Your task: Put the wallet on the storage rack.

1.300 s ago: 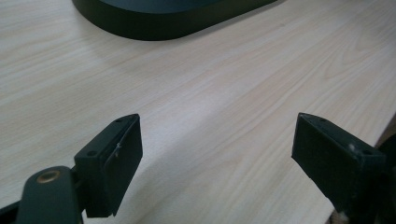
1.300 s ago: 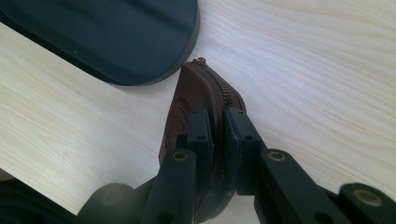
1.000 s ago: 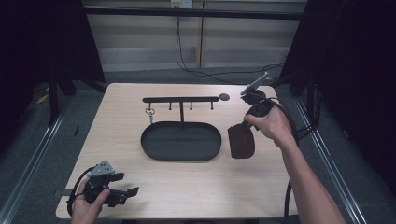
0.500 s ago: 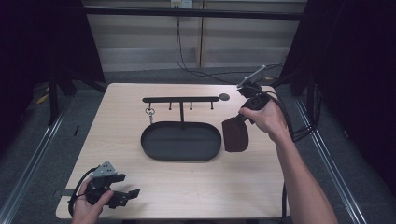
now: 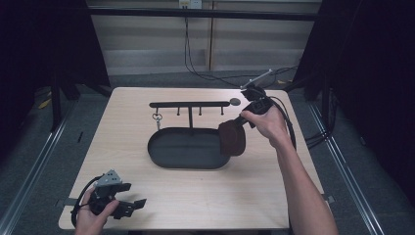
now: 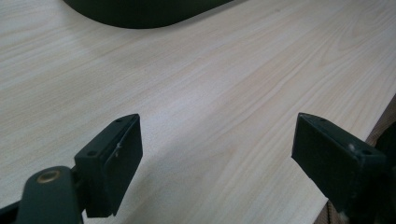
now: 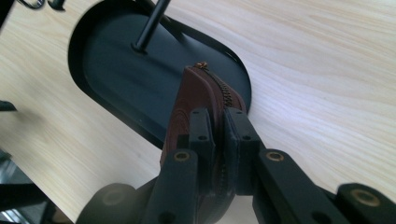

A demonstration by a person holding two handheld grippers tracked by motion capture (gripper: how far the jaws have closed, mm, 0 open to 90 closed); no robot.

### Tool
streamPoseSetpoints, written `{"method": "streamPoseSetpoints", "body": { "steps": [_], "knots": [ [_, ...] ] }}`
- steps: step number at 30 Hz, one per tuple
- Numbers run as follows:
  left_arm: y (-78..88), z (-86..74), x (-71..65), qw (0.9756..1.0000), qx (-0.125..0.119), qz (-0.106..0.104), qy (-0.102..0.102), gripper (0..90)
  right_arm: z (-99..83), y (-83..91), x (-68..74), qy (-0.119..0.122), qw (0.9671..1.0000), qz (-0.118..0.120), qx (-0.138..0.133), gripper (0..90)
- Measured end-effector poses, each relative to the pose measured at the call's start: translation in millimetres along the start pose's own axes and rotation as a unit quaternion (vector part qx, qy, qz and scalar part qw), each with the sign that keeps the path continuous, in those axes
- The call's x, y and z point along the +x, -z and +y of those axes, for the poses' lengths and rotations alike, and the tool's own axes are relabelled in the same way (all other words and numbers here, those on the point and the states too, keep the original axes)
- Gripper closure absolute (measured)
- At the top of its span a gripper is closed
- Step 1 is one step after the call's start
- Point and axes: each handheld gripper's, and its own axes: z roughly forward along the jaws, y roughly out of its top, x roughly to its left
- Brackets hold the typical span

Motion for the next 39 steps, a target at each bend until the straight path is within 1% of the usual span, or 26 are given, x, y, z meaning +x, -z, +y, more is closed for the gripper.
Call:
{"method": "streamPoseSetpoints", "body": {
  "steps": [2,3,4,6,8,9,10,12,13,14,15,16,19,20,21,22,24,25,27,28,29,30,32,33,34,39],
  "knots": [
    [0.1,0.0,-0.1,1.0000,-0.001,0.000,0.000,16.3,0.1,-3.2,-1.7,-0.006,0.9999,0.008,-0.007,82.2],
    [0.6,0.1,-0.2,1.0000,-0.003,0.001,-0.001,16.3,0.1,-3.2,-1.7,-0.006,0.9999,0.008,-0.007,82.2],
    [2.0,0.0,0.4,1.0000,-0.008,0.003,0.000,16.3,-0.2,-7.3,-2.3,0.001,0.9998,0.016,-0.015,82.1],
    [2.4,-0.1,0.8,0.9999,-0.011,0.007,0.003,16.4,-0.1,-9.0,-1.7,0.005,0.9996,0.018,-0.019,82.1],
    [3.0,-0.3,2.6,0.9998,-0.013,0.012,0.009,16.4,0.6,-13.4,-1.5,-0.001,0.9991,0.029,-0.031,82.1],
    [3.0,-0.6,3.3,0.9997,-0.015,0.011,0.013,16.4,0.6,-13.4,-1.5,-0.001,0.9991,0.029,-0.031,82.1],
    [4.7,-0.6,3.7,0.9997,-0.019,0.014,0.010,16.4,0.6,-16.8,-2.0,-0.004,0.9986,0.032,-0.041,82.2],
    [5.1,-0.6,3.6,0.9996,-0.021,0.012,0.011,16.4,0.2,-18.7,-1.7,-0.005,0.9985,0.032,-0.044,82.2],
    [5.5,-0.5,3.5,0.9996,-0.022,0.014,0.011,16.4,-0.7,-21.6,-2.1,-0.005,0.9979,0.037,-0.053,82.2],
    [5.4,-0.5,3.5,0.9996,-0.022,0.014,0.010,16.4,-2.8,-28.4,-3.7,-0.012,0.9973,0.048,-0.055,82.3],
    [5.2,-0.6,3.4,0.9996,-0.022,0.014,0.010,16.4,-2.8,-28.4,-3.7,-0.012,0.9973,0.048,-0.055,82.3],
    [4.9,-0.5,3.2,0.9996,-0.022,0.012,0.011,16.3,-3.8,-34.9,-4.7,-0.014,0.9975,0.048,-0.051,82.3],
    [4.9,-0.4,2.3,0.9997,-0.021,0.011,0.006,16.4,-4.6,-39.5,-6.5,-0.019,0.9969,0.056,-0.052,82.5],
    [4.3,-0.4,2.3,0.9997,-0.020,0.011,0.008,16.3,-4.1,-42.4,-7.5,-0.025,0.9964,0.059,-0.056,82.6],
    [4.3,-0.4,2.3,0.9997,-0.020,0.011,0.008,16.3,-4.1,-42.4,-7.5,-0.025,0.9964,0.059,-0.056,82.6],
    [5.0,-0.4,2.6,0.9996,-0.022,0.016,0.008,16.4,-3.0,-45.3,-8.1,-0.028,0.9959,0.063,-0.058,82.7],
    [5.2,-0.5,3.1,0.9996,-0.022,0.014,0.009,16.3,-2.6,-47.0,-8.1,-0.031,0.9955,0.065,-0.062,82.8],
    [5.1,-0.6,3.6,0.9997,-0.020,0.012,0.009,16.3,-2.1,-51.6,-8.0,-0.035,0.9951,0.068,-0.063,82.7],
    [3.9,-0.9,2.9,0.9997,-0.017,0.011,0.010,16.3,-1.8,-57.2,-9.5,-0.036,0.9945,0.073,-0.066,82.7],
    [3.6,-0.8,3.1,0.9998,-0.015,0.007,0.007,16.3,-1.9,-59.9,-9.7,-0.038,0.9944,0.073,-0.065,82.7],
    [3.5,-0.6,2.4,0.9998,-0.016,0.010,0.006,16.3,-2.0,-62.0,-9.6,-0.042,0.9945,0.073,-0.062,82.7],
    [3.5,-0.6,2.4,0.9998,-0.016,0.010,0.006,16.3,-2.4,-65.0,-10.4,-0.041,0.9942,0.074,-0.066,82.7],
    [3.5,-0.4,2.0,0.9998,-0.016,0.008,0.006,16.3,-3.0,-66.9,-10.7,-0.042,0.9941,0.076,-0.065,82.7],
    [3.6,-0.5,2.0,0.9998,-0.016,0.008,0.006,16.3,-3.5,-69.1,-11.3,-0.045,0.9938,0.078,-0.065,82.7],
    [3.8,-0.7,2.1,0.9998,-0.016,0.009,0.007,16.3,-4.8,-72.1,-12.9,-0.053,0.9937,0.076,-0.062,82.8],
    [3.2,-0.5,2.3,0.9999,-0.013,0.008,0.006,16.3,-8.5,-76.9,-17.9,-0.057,0.9932,0.077,-0.066,82.8]
  ]
}}
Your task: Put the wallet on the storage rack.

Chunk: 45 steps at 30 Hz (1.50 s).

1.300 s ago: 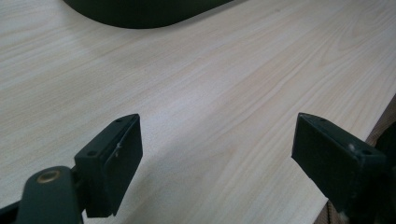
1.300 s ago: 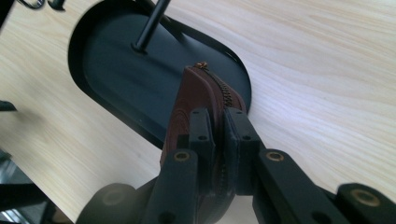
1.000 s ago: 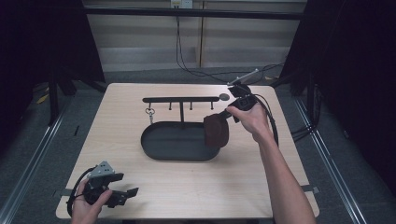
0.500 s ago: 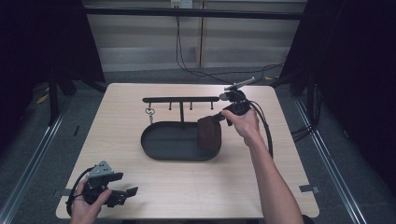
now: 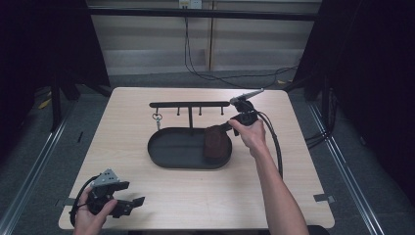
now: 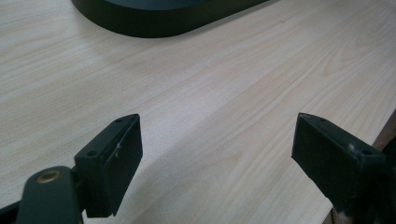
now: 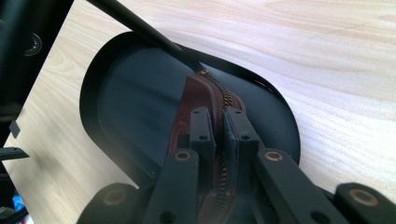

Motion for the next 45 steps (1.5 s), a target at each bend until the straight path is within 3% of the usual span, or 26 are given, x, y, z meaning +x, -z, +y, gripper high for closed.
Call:
{"method": "streamPoseSetpoints", "body": {
  "steps": [13,19,24,25,35,40,41,44,45],
  "knots": [
    [0.6,0.0,0.5,1.0000,0.001,-0.006,0.001,16.3,-7.7,-23.9,-7.8,-0.017,0.9998,0.000,0.008,82.6],
    [0.6,0.0,0.9,1.0000,0.000,-0.004,0.002,16.3,-14.2,-32.6,-13.8,-0.025,0.9996,0.009,0.000,82.3],
    [1.2,0.4,1.9,1.0000,-0.003,-0.004,0.004,16.3,-17.0,-35.1,-16.4,-0.024,0.9997,-0.005,-0.002,81.5],
    [1.0,0.2,1.7,1.0000,-0.003,-0.005,0.005,16.3,-18.5,-37.6,-17.6,-0.021,0.9995,-0.022,0.004,81.1],
    [1.6,0.4,2.3,1.0000,-0.002,-0.007,0.005,16.3,-21.2,-43.1,-22.6,-0.023,0.9995,-0.020,-0.005,79.6],
    [1.7,0.3,2.4,1.0000,-0.005,-0.006,0.005,16.3,-21.7,-43.8,-22.2,-0.018,0.9995,-0.026,-0.002,76.9],
    [1.7,0.4,2.6,1.0000,-0.002,-0.007,0.005,16.3,-21.8,-42.5,-21.3,-0.014,0.9995,-0.026,-0.007,70.7],
    [1.6,0.5,2.3,1.0000,-0.002,-0.007,0.005,16.3,-21.5,-41.2,-20.1,-0.007,0.9995,-0.029,-0.010,68.1],
    [1.6,0.4,2.1,1.0000,-0.003,-0.007,0.006,16.3,-21.8,-39.6,-20.3,-0.003,0.9994,-0.029,-0.018,61.7]
  ]
}}
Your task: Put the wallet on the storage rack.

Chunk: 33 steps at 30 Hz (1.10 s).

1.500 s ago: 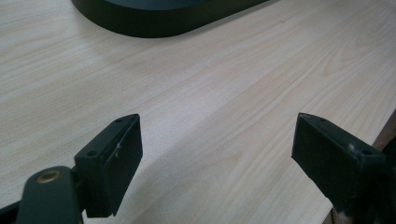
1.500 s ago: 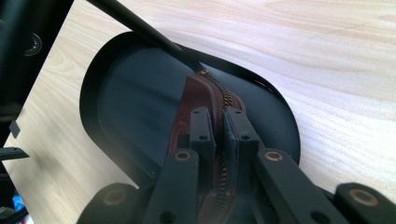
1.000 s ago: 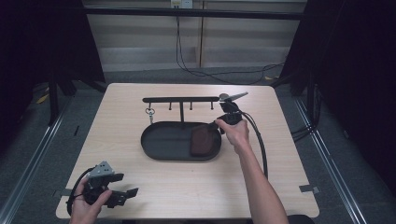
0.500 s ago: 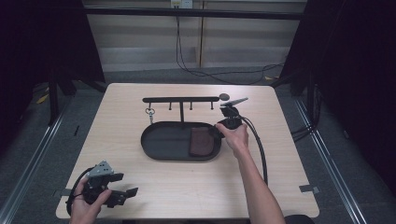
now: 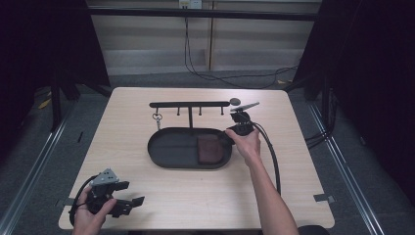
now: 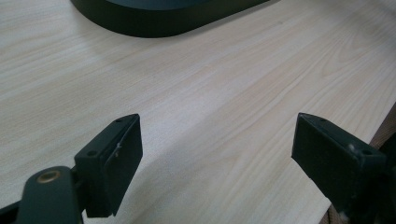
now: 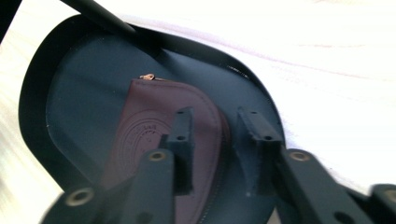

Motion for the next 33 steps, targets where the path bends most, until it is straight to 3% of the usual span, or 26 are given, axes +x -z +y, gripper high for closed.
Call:
{"method": "streamPoseSetpoints", "body": {
  "steps": [3,4,6,8,16,23,33],
  "knots": [
    [0.1,0.0,0.6,1.0000,0.001,0.001,-0.001,16.3,-0.2,2.5,0.6,0.000,1.0000,0.001,-0.002,55.2],
    [-0.4,0.0,0.4,1.0000,0.001,0.002,0.000,16.3,-0.1,5.3,1.9,0.003,1.0000,0.002,-0.007,47.8],
    [-0.4,0.1,0.4,1.0000,0.001,0.002,-0.001,16.3,0.0,6.8,2.1,0.011,0.9999,0.005,-0.012,44.9],
    [-0.3,0.1,0.4,1.0000,0.001,0.002,-0.001,16.3,0.4,11.1,4.3,0.018,0.9997,0.007,-0.017,34.7],
    [1.7,0.1,2.5,1.0000,-0.006,0.003,0.006,16.3,-2.9,23.1,7.0,0.030,0.9988,-0.004,-0.038,16.1],
    [2.2,0.4,2.9,0.9999,-0.011,0.005,0.008,16.3,-11.7,36.3,9.6,0.056,0.9969,-0.001,-0.055,14.4],
    [2.5,0.2,4.0,0.9999,-0.008,0.007,0.012,16.4,-31.6,58.8,2.8,0.054,0.9955,-0.016,-0.076,16.8]
  ]
}}
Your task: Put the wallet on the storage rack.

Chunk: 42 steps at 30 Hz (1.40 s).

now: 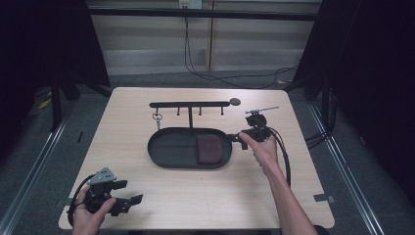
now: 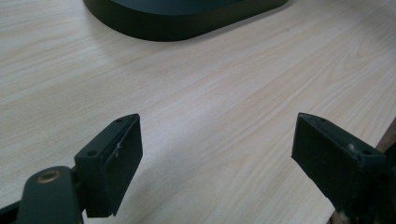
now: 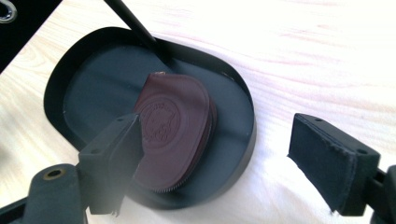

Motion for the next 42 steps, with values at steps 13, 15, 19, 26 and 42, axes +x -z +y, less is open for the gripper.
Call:
{"method": "streamPoseSetpoints", "body": {
  "steps": [13,15,19,26,42],
  "knots": [
    [1.6,-0.9,2.2,0.9997,-0.014,0.009,0.017,16.4,-33.5,30.5,-1.1,0.011,0.9994,-0.003,-0.034,17.4],
    [1.2,-0.3,2.1,0.9997,-0.013,0.009,0.017,16.4,-39.5,36.3,-1.8,0.010,0.9993,-0.004,-0.037,16.7],
    [1.0,-0.3,1.4,0.9998,-0.012,0.007,0.017,16.4,-51.2,47.6,-3.1,0.015,0.9990,-0.008,-0.042,16.6],
    [1.8,-0.4,3.9,0.9995,-0.014,0.007,0.026,16.4,-74.0,59.7,-8.7,0.017,0.9989,-0.018,-0.039,16.6],
    [0.8,-1.7,3.0,0.9991,-0.021,0.005,0.037,16.5,-128.7,86.1,-18.5,0.008,0.9978,-0.035,-0.055,16.8]
  ]
}}
